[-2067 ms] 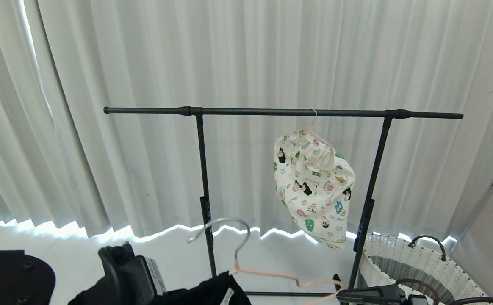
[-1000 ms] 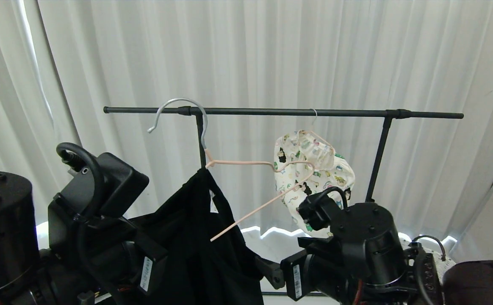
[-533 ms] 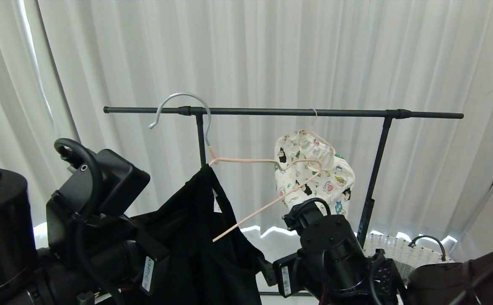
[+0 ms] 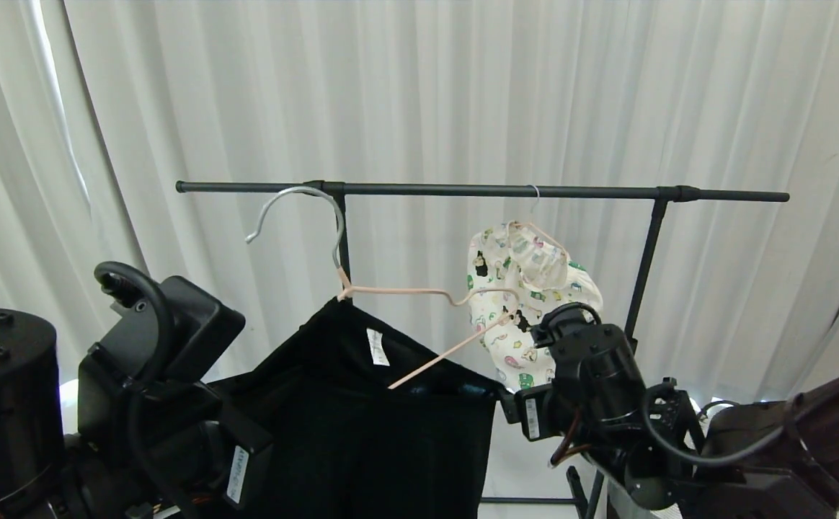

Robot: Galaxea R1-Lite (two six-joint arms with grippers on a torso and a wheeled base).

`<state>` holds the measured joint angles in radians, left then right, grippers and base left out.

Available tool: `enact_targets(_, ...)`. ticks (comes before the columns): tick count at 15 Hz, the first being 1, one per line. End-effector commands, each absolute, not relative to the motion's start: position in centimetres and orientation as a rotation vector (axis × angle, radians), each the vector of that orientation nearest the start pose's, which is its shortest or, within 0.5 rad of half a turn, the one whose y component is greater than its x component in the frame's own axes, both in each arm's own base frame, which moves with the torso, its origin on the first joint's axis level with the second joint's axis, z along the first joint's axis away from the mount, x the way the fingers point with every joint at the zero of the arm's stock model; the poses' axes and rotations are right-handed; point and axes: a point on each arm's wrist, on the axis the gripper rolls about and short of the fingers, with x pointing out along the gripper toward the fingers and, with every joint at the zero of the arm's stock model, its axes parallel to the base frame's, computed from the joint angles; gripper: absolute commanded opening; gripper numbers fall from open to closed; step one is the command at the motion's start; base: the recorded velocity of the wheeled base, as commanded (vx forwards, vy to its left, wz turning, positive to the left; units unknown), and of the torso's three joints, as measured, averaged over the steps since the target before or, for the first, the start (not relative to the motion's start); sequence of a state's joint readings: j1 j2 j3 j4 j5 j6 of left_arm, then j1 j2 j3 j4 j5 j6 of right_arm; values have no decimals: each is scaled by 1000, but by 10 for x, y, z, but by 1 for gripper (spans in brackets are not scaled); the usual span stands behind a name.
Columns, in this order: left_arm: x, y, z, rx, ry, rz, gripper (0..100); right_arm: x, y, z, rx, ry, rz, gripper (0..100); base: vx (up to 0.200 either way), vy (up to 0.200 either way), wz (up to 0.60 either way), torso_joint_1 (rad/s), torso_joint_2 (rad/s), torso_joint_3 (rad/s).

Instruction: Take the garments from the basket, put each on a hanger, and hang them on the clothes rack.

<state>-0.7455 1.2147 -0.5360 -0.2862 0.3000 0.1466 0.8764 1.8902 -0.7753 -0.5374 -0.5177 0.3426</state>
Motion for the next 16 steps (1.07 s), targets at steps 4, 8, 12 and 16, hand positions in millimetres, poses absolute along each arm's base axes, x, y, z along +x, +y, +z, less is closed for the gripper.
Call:
enact_targets(4,120,-101,161,446,394,-461,0,227,210,142,22,417,236,100,0,0,0,0,0,0)
enact_targets(8,125,-105,150,477,448,-464,0,219,203,164,32,367,302,100,0,0,0,0,0,0)
enact_targets(12,133,-111,141,514,495,-408,0,200,188,191,-13,339,436,100,0,0,0,0,0,0)
enact_targets(16,131,-110,145,493,468,-408,0,182,175,202,-48,409,581,100,0,0,0,0,0,0)
